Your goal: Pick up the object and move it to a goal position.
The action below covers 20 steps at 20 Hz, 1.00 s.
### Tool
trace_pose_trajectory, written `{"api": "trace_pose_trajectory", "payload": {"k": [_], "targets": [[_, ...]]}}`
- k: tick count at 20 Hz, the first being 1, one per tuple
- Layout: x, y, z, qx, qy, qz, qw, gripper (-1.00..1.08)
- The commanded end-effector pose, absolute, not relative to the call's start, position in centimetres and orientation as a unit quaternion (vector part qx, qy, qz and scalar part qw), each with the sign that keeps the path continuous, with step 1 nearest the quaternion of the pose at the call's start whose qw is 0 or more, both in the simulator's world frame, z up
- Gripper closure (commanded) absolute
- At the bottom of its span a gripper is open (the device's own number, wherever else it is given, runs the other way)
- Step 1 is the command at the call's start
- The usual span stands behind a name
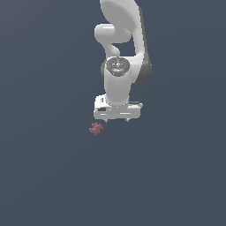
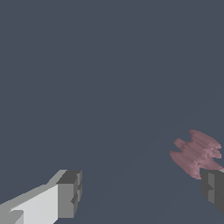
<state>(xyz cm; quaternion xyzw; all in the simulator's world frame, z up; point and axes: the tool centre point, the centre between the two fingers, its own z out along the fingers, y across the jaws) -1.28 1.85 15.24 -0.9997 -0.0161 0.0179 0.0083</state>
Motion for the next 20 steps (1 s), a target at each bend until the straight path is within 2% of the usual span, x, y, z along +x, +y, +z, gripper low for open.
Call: {"api": "trace_pose_trajectory", "payload": {"k": [1, 11, 20], "targets": [[-1.3, 1.8, 15.2, -1.0, -0.016, 0.018, 0.008, -0.92], [-0.7, -0.5, 17.1, -1.0, 0.002, 0.008, -0.005, -0.92], [-0.8, -1.0, 16.4, -1.0, 0.026, 0.008, -0.003, -0.92]]}}
